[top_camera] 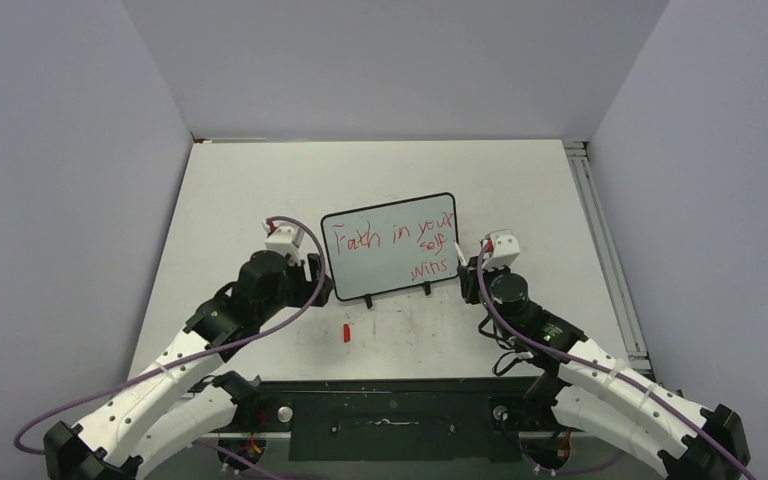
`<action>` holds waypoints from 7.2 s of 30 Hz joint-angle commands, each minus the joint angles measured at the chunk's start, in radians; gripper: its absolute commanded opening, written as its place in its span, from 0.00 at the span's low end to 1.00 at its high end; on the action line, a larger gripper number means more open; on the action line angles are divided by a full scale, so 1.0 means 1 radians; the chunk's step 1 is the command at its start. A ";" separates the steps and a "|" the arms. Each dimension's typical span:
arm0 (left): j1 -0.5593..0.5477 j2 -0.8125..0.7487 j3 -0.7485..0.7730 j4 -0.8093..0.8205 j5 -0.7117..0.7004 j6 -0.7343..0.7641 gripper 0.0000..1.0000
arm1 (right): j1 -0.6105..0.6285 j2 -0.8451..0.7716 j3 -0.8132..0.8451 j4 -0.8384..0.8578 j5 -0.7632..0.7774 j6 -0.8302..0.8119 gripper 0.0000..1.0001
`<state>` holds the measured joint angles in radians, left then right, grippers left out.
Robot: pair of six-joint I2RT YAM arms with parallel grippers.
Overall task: Write a sentence on the whiteboard
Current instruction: Write a sentence on the whiteboard, then close the whiteboard marker at the center of the board.
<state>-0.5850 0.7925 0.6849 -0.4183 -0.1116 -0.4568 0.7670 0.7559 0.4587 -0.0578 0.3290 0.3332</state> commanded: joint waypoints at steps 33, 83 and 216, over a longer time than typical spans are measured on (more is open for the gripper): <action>-0.365 0.501 -0.093 0.034 -0.176 -0.384 0.31 | 0.004 -0.171 -0.038 0.139 0.037 -0.109 0.05; -0.336 0.011 0.036 0.058 0.334 0.619 0.00 | -0.026 0.166 0.437 -0.483 -1.046 -0.050 0.05; -0.582 -0.065 0.133 -0.035 0.249 0.634 0.56 | 0.108 0.295 0.308 -0.230 -1.180 0.067 0.05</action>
<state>-1.1637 0.7506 0.7376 -0.4667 0.1707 0.1799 0.8673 1.0981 0.7918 -0.4042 -0.8970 0.3645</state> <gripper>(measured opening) 0.520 0.152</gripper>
